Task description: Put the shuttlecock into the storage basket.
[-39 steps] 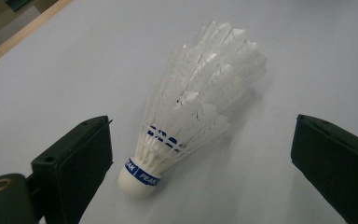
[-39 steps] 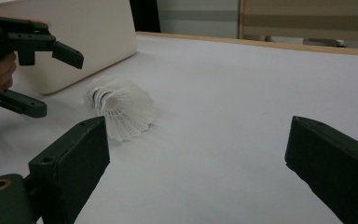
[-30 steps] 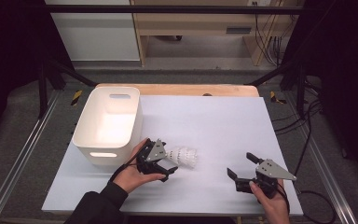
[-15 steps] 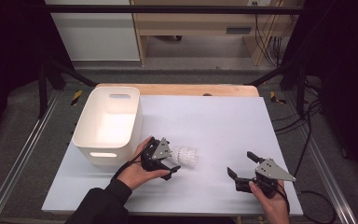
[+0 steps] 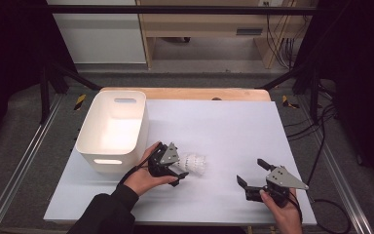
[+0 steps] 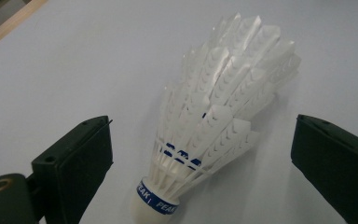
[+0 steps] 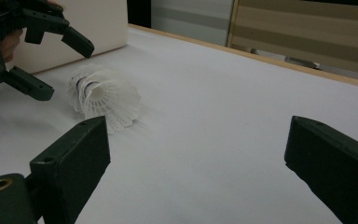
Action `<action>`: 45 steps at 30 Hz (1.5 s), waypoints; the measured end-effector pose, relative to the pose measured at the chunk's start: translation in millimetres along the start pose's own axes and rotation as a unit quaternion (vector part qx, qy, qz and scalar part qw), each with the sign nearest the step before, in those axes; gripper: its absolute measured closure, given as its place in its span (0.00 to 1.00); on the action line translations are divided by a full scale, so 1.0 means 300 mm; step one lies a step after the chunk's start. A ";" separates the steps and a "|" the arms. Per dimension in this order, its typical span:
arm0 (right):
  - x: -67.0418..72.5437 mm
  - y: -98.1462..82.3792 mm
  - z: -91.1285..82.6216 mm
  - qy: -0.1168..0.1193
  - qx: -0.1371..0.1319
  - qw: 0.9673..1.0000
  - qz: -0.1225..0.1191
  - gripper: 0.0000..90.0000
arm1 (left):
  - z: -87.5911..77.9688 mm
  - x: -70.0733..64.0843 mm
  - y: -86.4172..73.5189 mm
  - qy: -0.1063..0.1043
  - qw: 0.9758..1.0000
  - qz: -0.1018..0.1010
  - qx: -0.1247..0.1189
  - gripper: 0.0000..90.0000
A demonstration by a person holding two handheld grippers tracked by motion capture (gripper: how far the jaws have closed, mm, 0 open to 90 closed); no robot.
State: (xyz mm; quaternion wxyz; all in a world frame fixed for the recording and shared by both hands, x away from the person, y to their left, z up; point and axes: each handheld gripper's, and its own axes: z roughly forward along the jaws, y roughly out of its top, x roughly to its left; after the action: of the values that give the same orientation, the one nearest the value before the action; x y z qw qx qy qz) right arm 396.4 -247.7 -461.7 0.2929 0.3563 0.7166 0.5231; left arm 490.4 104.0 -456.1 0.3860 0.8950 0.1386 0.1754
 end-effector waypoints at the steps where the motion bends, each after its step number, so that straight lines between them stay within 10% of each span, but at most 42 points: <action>1: 0.000 0.000 0.001 0.000 0.001 1.000 0.001 0.07 | 0.001 0.000 -0.001 -0.003 1.000 0.000 0.001 0.06; 45: 0.010 -0.004 0.004 0.002 0.009 1.000 -0.007 0.07 | 0.091 -0.003 -0.013 -0.028 0.999 0.004 0.016 0.07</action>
State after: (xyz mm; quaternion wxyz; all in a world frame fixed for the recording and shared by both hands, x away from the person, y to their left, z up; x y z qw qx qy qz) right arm 395.2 -244.8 -463.4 0.2916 0.3531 0.7245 0.5152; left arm 500.6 88.7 -476.7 0.3750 0.9060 0.1268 0.1496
